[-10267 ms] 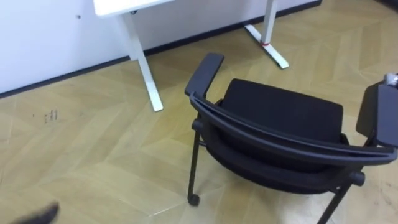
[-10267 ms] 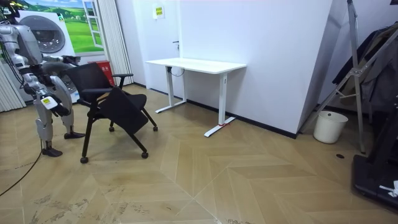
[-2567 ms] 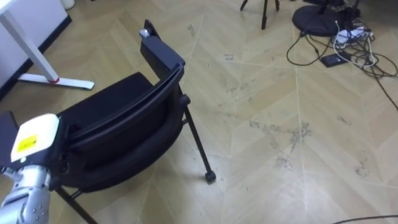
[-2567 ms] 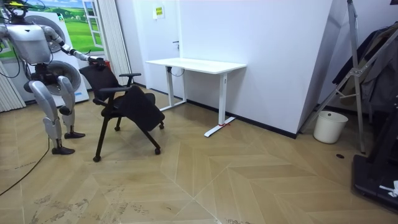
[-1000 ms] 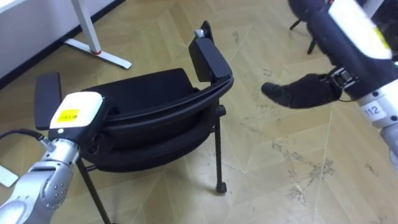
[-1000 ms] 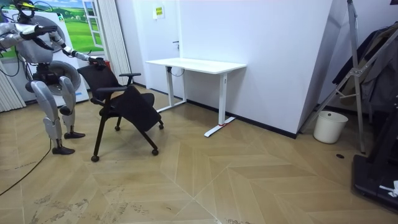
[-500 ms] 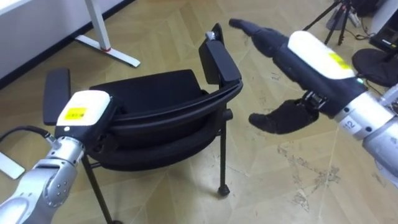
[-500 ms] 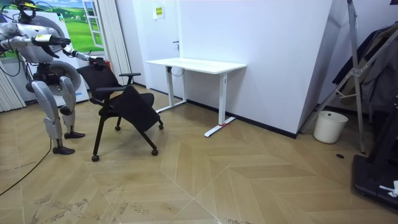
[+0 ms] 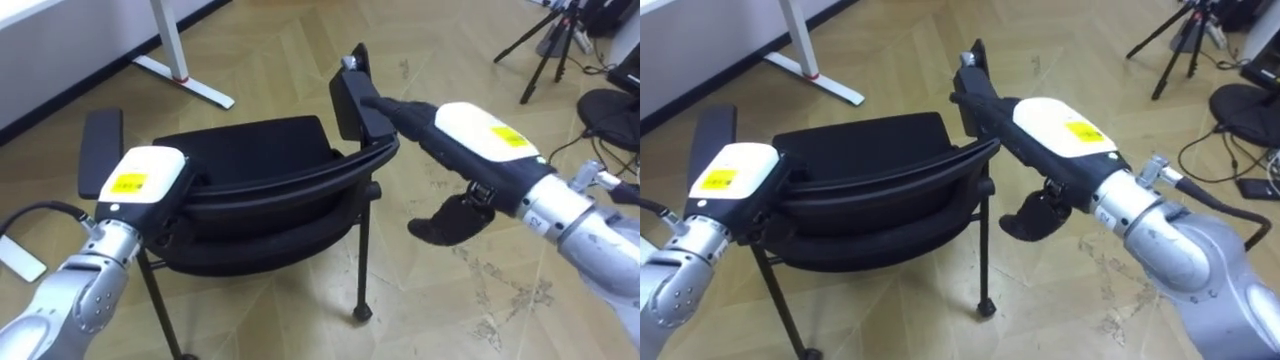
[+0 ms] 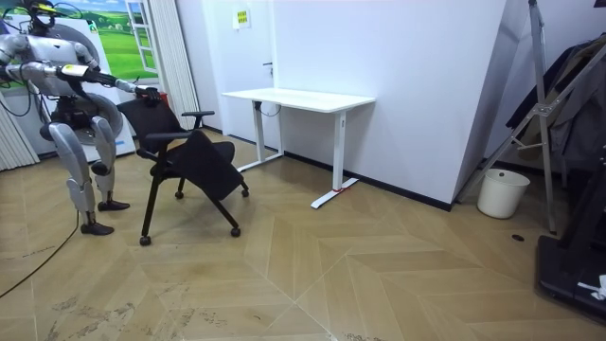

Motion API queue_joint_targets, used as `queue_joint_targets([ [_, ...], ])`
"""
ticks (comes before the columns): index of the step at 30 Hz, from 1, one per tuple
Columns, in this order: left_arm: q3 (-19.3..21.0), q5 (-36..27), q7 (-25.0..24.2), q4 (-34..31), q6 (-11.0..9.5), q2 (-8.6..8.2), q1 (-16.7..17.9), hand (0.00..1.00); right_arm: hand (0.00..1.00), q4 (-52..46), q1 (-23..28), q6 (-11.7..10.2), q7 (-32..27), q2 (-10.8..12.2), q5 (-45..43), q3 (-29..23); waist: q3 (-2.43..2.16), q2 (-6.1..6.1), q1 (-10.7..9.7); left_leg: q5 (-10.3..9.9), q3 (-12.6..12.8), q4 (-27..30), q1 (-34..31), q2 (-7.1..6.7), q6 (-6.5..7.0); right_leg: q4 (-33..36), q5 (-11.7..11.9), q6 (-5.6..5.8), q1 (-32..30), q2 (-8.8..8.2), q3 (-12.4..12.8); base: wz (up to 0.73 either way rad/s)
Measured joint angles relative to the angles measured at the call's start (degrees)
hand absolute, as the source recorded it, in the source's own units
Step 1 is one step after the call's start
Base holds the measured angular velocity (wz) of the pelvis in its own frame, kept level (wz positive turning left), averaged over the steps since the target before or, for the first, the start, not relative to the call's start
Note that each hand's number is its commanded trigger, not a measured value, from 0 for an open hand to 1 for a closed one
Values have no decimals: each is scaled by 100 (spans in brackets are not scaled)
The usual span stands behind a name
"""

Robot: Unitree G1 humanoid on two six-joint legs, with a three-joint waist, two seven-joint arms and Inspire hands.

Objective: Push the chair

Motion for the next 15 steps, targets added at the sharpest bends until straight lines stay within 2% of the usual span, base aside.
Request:
queue_joint_targets([
  [5,-168,-12,56,114,37,-19,-132,100,0,474,3,142,-5,12,-385,368,-12,18,79,0,-63,-6,-2,-6,0,-9,0,0,11,-4,-9,3],
  [10,-316,-61,70,196,50,-62,-249,100,0,669,3,134,-76,17,-535,500,-17,108,170,0,-136,-4,-1,-4,0,-12,0,0,19,-2,-53,1],
  [12,-388,-118,80,231,50,-69,-339,100,0,893,-42,129,-268,55,-570,673,-25,156,212,0,-257,-3,1,3,0,-17,0,0,40,-5,-143,7],
  [15,-486,-193,125,346,47,-74,-371,100,0,1135,-94,83,-562,105,-656,811,-39,197,260,1,-275,1,10,4,0,-20,0,0,46,-5,-154,-1],
])
